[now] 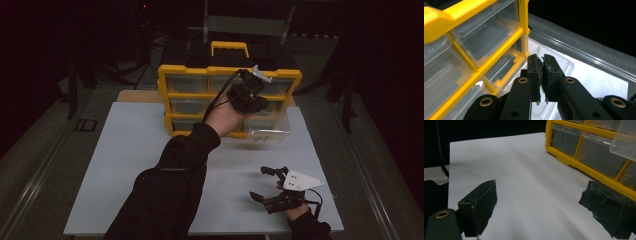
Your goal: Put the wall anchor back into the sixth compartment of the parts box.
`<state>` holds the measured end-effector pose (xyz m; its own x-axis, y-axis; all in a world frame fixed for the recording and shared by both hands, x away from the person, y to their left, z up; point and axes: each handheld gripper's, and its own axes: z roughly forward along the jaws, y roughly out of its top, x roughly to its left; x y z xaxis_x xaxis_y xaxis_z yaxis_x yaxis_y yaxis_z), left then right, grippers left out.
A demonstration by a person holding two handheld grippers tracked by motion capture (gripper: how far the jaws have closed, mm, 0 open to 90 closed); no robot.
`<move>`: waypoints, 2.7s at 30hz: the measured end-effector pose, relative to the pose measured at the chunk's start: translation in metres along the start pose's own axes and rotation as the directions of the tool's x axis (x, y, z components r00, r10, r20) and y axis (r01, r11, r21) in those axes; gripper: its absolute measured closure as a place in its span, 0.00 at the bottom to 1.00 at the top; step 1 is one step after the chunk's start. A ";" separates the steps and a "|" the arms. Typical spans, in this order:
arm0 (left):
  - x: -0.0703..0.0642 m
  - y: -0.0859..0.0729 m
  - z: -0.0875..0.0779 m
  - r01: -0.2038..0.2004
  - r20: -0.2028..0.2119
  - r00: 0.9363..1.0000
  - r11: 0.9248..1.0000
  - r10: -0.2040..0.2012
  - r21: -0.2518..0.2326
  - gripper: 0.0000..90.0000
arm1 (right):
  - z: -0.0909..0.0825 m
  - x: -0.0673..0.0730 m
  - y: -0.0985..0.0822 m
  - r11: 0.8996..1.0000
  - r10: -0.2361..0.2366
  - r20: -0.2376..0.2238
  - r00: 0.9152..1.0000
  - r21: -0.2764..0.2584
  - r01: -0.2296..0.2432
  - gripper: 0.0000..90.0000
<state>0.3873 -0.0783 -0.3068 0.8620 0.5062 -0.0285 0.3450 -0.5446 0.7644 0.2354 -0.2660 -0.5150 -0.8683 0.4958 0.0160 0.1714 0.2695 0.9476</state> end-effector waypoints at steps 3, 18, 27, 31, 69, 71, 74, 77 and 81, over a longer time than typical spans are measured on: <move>-0.002 0.001 0.006 0.016 -0.001 1.000 1.000 -0.016 -0.005 0.93 | 0.000 0.000 0.000 1.000 -0.002 0.000 1.000 -0.002 0.002 0.12; -0.005 -0.003 0.037 0.042 -0.003 0.999 0.999 -0.042 0.021 0.93 | -0.001 -0.001 0.000 1.000 0.008 0.000 1.000 -0.003 -0.008 0.12; -0.004 -0.008 0.055 0.083 -0.016 0.997 0.993 -0.082 0.081 0.92 | -0.001 -0.001 0.000 1.000 0.003 0.001 1.000 -0.004 -0.003 0.12; -0.002 -0.011 0.062 0.093 -0.026 0.996 0.990 -0.090 0.109 0.92 | -0.001 -0.001 -0.001 1.000 0.006 0.000 1.000 0.000 -0.006 0.12; 0.000 -0.028 0.022 0.121 0.027 0.992 0.989 -0.123 0.080 0.00 | 0.000 -0.001 -0.001 1.000 0.003 0.006 1.000 0.009 -0.003 0.12; 0.002 -0.031 0.016 0.118 0.028 0.992 0.990 -0.120 0.072 0.00 | 0.000 -0.001 -0.001 1.000 0.002 0.006 1.000 0.010 -0.002 0.12; 0.004 -0.036 0.010 0.125 0.030 0.992 0.991 -0.126 0.057 0.00 | 0.001 0.000 -0.001 1.000 -0.001 0.007 1.000 0.012 0.001 0.12; 0.008 -0.044 0.002 0.120 0.033 0.992 0.992 -0.121 0.043 0.00 | 0.001 0.000 -0.001 1.000 -0.001 0.007 1.000 0.012 0.001 0.12; 0.012 -0.056 -0.008 0.113 0.039 0.993 0.993 -0.114 0.036 0.00 | 0.001 -0.001 -0.001 1.000 0.003 0.008 1.000 0.013 -0.003 0.12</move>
<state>0.3758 -0.0364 -0.3444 0.8308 0.5384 -0.1409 0.4532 -0.5076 0.7327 0.2361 -0.2660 -0.5163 -0.8642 0.5030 0.0161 0.1797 0.2786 0.9435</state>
